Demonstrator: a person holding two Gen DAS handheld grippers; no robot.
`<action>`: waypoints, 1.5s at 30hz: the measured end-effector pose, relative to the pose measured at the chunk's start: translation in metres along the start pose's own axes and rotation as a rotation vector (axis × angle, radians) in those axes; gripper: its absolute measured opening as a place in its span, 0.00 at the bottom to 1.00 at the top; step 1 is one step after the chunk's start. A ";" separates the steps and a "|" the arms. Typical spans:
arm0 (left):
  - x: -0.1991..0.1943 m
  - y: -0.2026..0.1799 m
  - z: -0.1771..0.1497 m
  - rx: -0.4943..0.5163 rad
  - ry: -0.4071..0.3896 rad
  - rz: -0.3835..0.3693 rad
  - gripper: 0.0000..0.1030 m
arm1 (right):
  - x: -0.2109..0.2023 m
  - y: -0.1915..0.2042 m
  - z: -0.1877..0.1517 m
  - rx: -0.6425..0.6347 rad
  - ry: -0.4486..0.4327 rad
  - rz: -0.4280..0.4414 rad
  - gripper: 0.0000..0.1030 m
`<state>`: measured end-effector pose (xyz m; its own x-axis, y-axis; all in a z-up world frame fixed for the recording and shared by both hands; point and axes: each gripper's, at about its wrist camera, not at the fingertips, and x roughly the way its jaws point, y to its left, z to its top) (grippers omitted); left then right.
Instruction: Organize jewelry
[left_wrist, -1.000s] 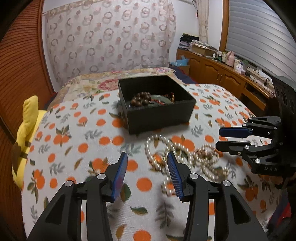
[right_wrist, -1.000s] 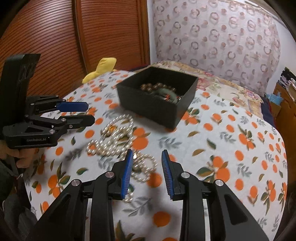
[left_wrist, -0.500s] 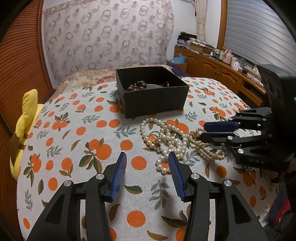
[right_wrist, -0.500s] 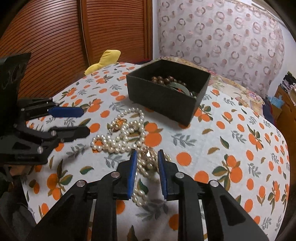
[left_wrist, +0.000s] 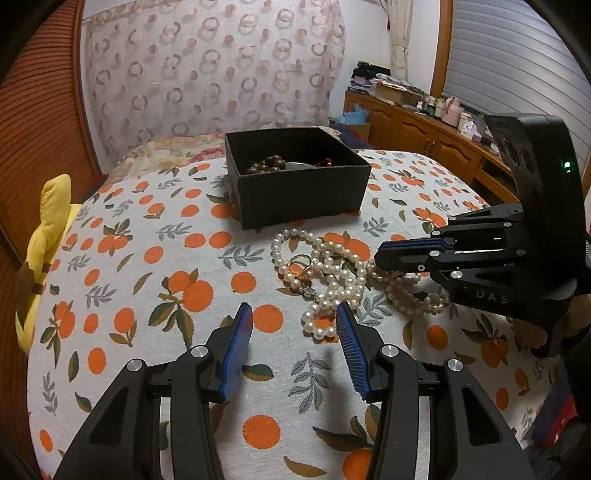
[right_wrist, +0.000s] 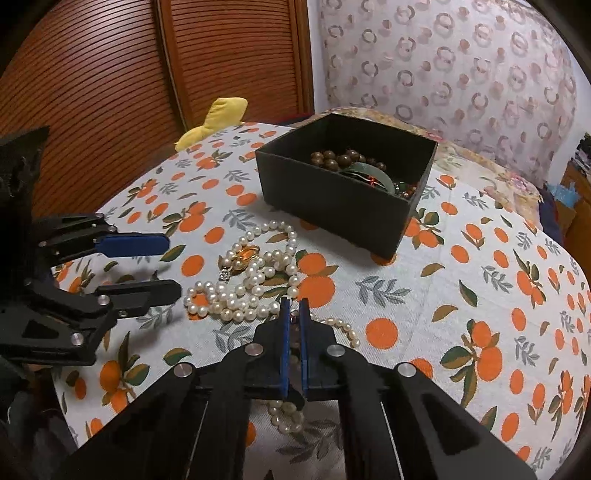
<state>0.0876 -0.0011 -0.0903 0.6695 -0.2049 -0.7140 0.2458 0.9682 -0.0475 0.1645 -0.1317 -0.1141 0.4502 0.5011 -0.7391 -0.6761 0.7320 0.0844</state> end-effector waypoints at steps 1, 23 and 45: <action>0.001 -0.001 0.000 0.001 0.003 -0.002 0.44 | -0.002 -0.001 0.000 0.004 -0.006 0.001 0.05; 0.025 -0.005 0.007 -0.006 0.090 -0.090 0.23 | -0.035 -0.014 0.000 0.044 -0.081 -0.027 0.05; 0.025 -0.003 0.010 0.022 0.086 -0.079 0.06 | -0.046 -0.019 0.001 0.043 -0.089 -0.049 0.05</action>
<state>0.1105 -0.0110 -0.1005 0.5846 -0.2668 -0.7662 0.3113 0.9459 -0.0919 0.1568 -0.1680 -0.0807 0.5337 0.5020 -0.6806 -0.6273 0.7747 0.0795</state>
